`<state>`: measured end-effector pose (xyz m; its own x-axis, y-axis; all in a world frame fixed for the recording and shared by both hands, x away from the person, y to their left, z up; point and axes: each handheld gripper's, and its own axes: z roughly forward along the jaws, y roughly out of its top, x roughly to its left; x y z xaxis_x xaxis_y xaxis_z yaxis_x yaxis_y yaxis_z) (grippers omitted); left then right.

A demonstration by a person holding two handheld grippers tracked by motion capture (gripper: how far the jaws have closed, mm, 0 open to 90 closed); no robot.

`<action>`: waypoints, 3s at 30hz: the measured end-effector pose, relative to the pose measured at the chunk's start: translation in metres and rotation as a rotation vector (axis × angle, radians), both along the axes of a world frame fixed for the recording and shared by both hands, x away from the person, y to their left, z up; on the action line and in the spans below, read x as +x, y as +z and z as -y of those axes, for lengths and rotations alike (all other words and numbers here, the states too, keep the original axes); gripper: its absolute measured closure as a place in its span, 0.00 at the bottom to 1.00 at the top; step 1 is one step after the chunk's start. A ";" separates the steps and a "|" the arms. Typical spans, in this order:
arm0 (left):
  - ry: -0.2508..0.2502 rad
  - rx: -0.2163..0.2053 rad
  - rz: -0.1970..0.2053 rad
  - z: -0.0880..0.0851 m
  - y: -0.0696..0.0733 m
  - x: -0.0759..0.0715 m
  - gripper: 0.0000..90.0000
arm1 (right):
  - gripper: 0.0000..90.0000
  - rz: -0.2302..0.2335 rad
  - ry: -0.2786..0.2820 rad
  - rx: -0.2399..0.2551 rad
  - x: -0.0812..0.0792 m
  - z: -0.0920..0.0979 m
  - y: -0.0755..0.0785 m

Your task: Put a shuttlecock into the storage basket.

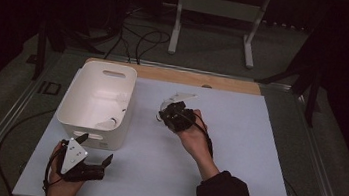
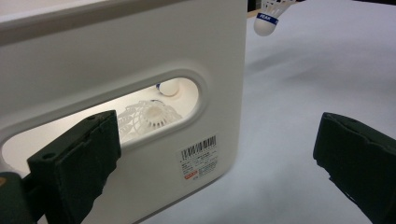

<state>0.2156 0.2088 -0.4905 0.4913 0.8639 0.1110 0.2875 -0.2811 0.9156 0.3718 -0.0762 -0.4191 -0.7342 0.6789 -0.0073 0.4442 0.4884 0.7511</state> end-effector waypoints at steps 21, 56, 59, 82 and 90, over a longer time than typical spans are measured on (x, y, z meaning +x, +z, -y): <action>0.002 0.000 0.000 0.000 0.000 0.000 0.01 | 0.99 0.007 -0.011 0.008 0.003 0.000 0.002; 0.001 -0.001 0.001 0.000 0.000 0.000 0.01 | 0.99 0.036 0.002 0.011 0.005 -0.011 0.020; 0.002 -0.002 0.003 0.000 0.000 0.000 0.01 | 0.99 0.040 0.006 0.014 0.005 -0.013 0.021; 0.003 -0.007 0.005 0.000 0.000 0.000 0.01 | 0.99 0.066 0.012 0.020 0.008 -0.021 0.034; 0.002 -0.006 0.004 -0.001 0.000 0.000 0.01 | 0.99 0.076 0.015 0.024 0.008 -0.025 0.040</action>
<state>0.2152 0.2093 -0.4900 0.4891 0.8655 0.1078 0.2844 -0.2751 0.9184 0.3801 -0.0513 -0.3789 -0.7419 0.6688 -0.0475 0.3780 0.4757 0.7942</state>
